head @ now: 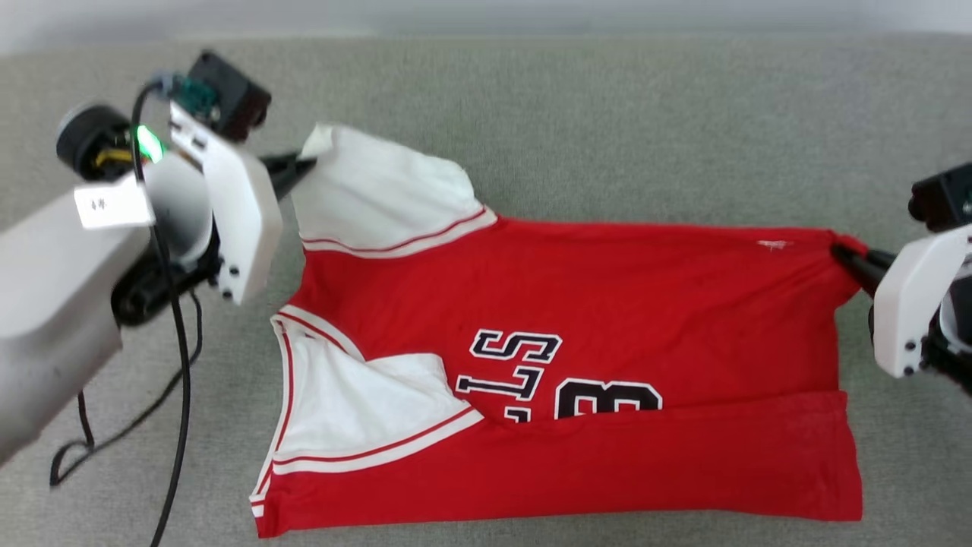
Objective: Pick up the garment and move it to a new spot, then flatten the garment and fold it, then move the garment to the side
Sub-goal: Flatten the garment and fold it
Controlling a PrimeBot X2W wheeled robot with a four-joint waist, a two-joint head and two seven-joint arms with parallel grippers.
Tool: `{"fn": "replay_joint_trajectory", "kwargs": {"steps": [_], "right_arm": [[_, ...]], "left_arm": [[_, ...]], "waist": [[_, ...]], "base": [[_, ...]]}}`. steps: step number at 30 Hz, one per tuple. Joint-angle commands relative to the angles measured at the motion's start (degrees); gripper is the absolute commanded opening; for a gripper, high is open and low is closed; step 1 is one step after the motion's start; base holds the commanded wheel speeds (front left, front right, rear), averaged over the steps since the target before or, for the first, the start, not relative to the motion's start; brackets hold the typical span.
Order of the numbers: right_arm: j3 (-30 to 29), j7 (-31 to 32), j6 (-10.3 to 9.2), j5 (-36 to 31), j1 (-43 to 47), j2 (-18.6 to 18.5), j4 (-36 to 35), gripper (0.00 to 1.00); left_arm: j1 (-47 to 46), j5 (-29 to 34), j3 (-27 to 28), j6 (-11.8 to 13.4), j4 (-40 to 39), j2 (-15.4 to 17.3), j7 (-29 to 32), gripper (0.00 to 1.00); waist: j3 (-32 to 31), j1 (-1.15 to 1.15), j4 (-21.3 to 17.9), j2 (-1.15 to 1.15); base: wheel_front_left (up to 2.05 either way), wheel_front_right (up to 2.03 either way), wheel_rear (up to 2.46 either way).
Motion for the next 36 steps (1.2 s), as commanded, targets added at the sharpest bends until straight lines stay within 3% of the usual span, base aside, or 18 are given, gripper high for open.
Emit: {"fn": "replay_joint_trajectory", "kwargs": {"steps": [1,16,21,29,30,31,32,36], "right_arm": [[-0.4,-0.7,-0.09,0.5,2.9,-0.5,-1.2,0.00],[-3.6,-1.3,-0.09,3.1,22.2,-1.2,-8.4,0.00],[-3.9,-0.7,-0.09,3.1,26.6,-0.3,-9.2,0.00],[-2.9,-0.6,-0.09,2.8,26.9,1.9,-5.5,0.00],[-3.1,-1.2,-0.09,2.9,26.5,2.2,-5.0,0.30],[-3.3,-1.6,-0.09,3.0,26.2,2.5,-4.8,1.00],[-3.6,-2.1,-0.09,3.3,25.8,2.7,-4.7,1.00],[-6.0,-4.6,-0.09,4.4,25.5,1.6,-7.6,1.00]], "left_arm": [[3.3,-0.5,-0.3,1.2,-1.9,1.3,-0.6,0.00],[25.6,-4.4,-0.7,10.8,-17.0,9.7,-3.8,0.00],[31.4,-5.2,-0.7,12.0,-17.6,9.8,-4.6,0.00],[35.8,-6.6,-0.7,11.5,-13.1,6.0,-5.8,0.00],[35.9,-6.6,-0.5,11.6,-12.3,5.5,-6.4,0.00],[35.9,-6.6,-0.2,11.8,-11.7,5.2,-7.1,0.11],[35.9,-6.7,0.2,12.0,-11.3,5.0,-7.8,1.00],[36.5,-5.8,2.8,15.0,-11.5,5.5,-14.3,1.00]], "waist": [[-3.9,0.00,-0.2,0.00],[-11.5,0.00,0.2,0.00],[-11.0,0.00,0.3,0.00],[-8.6,0.00,0.4,0.00],[-8.6,0.00,0.4,0.00],[-8.5,0.00,0.4,0.00],[-8.6,0.00,0.3,0.00],[-11.0,0.00,0.1,0.00]], "base": [[0.00,0.00,0.00],[0.00,0.00,0.00],[0.00,0.00,0.00],[0.00,0.00,0.00],[0.00,0.00,0.00],[0.00,0.00,0.00],[0.00,0.00,0.00],[0.00,0.00,0.00]]}}
